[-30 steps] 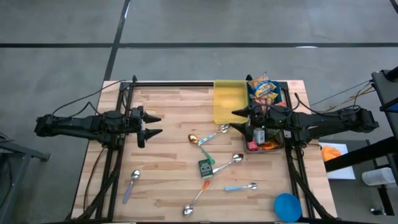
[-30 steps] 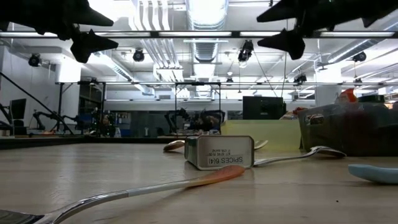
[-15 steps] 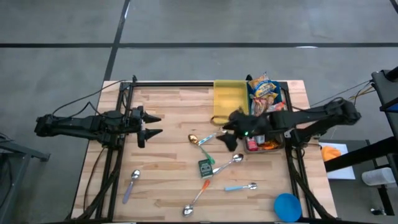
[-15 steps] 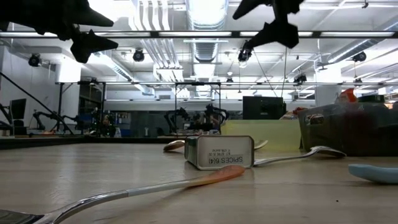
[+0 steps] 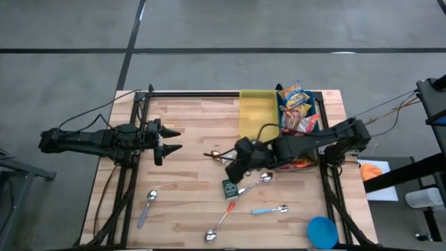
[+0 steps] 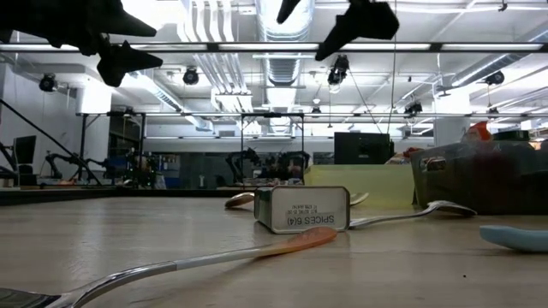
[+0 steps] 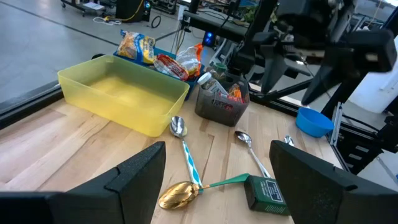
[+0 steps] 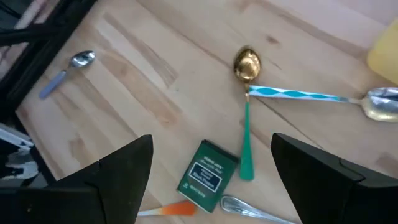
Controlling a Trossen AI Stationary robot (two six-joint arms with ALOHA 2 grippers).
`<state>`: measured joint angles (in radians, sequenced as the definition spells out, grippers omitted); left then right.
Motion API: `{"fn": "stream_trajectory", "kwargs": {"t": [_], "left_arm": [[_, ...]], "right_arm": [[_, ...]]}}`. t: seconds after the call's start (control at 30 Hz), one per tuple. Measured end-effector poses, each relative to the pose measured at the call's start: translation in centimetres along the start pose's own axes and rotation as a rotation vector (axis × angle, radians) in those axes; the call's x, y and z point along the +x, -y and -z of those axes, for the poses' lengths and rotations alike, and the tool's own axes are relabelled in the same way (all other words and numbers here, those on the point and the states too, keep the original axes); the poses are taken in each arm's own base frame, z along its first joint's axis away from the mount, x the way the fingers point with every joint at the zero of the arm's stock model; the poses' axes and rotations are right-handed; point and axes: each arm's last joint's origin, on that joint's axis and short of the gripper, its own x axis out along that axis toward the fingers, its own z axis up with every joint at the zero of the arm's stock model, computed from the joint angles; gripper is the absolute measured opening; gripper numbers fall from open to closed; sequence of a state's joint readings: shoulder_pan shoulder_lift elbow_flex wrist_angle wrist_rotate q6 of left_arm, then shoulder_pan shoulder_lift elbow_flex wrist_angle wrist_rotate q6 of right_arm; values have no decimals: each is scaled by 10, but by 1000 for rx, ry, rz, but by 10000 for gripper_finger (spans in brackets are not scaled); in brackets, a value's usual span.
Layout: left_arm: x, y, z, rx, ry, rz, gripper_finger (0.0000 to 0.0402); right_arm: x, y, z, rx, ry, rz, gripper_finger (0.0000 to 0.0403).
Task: Pick & Place Food Item
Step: Put the black seasoning can into the black bin
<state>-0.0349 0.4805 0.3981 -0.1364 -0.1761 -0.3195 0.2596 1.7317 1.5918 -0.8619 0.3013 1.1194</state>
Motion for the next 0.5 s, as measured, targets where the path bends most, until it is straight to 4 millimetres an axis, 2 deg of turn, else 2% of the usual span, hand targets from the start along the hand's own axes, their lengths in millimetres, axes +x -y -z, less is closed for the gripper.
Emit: {"fn": "stream_trajectory", "kwargs": {"t": [0.2, 0.5], "left_arm": [[0, 0, 0, 0, 0, 0, 290], [0, 0, 0, 1, -5, -1, 290]], "right_arm": [[28, -12, 10, 31, -50, 39, 325], [67, -24, 47, 83, -124, 127, 325]]}}
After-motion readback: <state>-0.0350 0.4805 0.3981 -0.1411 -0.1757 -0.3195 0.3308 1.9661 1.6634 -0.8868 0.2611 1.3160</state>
